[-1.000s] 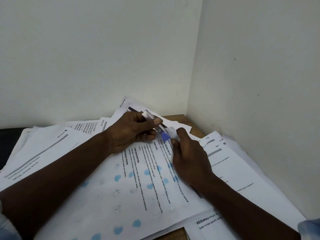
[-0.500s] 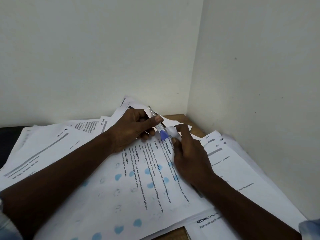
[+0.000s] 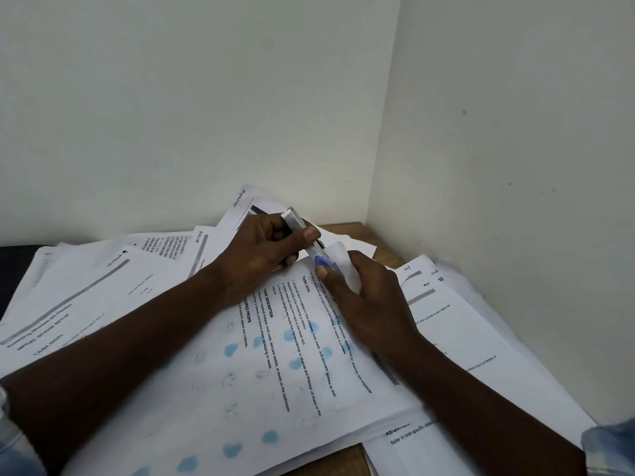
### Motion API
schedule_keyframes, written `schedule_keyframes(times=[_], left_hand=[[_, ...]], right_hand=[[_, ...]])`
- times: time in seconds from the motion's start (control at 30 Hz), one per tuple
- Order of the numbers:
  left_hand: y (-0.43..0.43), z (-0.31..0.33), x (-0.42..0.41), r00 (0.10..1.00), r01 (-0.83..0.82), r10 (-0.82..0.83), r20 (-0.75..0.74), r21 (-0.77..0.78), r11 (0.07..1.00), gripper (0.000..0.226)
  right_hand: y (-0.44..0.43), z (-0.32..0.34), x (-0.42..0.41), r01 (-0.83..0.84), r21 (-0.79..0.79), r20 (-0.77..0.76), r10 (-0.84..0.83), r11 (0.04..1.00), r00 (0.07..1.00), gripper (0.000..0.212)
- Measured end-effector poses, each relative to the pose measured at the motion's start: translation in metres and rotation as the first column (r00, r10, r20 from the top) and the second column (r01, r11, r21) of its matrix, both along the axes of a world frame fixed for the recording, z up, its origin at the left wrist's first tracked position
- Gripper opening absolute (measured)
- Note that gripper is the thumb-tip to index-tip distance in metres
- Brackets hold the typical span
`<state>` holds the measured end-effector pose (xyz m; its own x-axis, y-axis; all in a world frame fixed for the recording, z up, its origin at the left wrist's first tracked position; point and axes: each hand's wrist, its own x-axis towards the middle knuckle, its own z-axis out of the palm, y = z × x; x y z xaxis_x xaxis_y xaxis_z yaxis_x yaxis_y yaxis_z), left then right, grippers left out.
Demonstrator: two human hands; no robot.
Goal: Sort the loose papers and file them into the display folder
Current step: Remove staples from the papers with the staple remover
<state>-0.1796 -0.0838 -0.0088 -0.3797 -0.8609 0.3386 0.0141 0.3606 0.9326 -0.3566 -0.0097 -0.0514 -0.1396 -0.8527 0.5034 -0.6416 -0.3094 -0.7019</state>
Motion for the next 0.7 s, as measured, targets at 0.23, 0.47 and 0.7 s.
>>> schedule_keyframes(times=[0.23,0.47,0.7], left_hand=[[-0.001,-0.008,-0.005,0.999,-0.006,0.006,-0.035,-0.002,1.0,0.023],[-0.007,-0.005,-0.001,0.991,-0.04,0.061,-0.122,0.168,0.985,0.032],[-0.026,0.002,0.023,0.984,-0.113,0.14,-0.114,0.222,0.969,0.035]], right_hand=[[-0.001,-0.004,0.005,-0.042,-0.049,0.143,0.049,0.998,0.989,0.045],[-0.006,-0.004,0.0,-0.16,0.069,0.287,0.134,0.985,0.949,0.041],[-0.009,-0.008,-0.003,-0.162,0.073,0.306,0.132,0.984,0.943,0.031]])
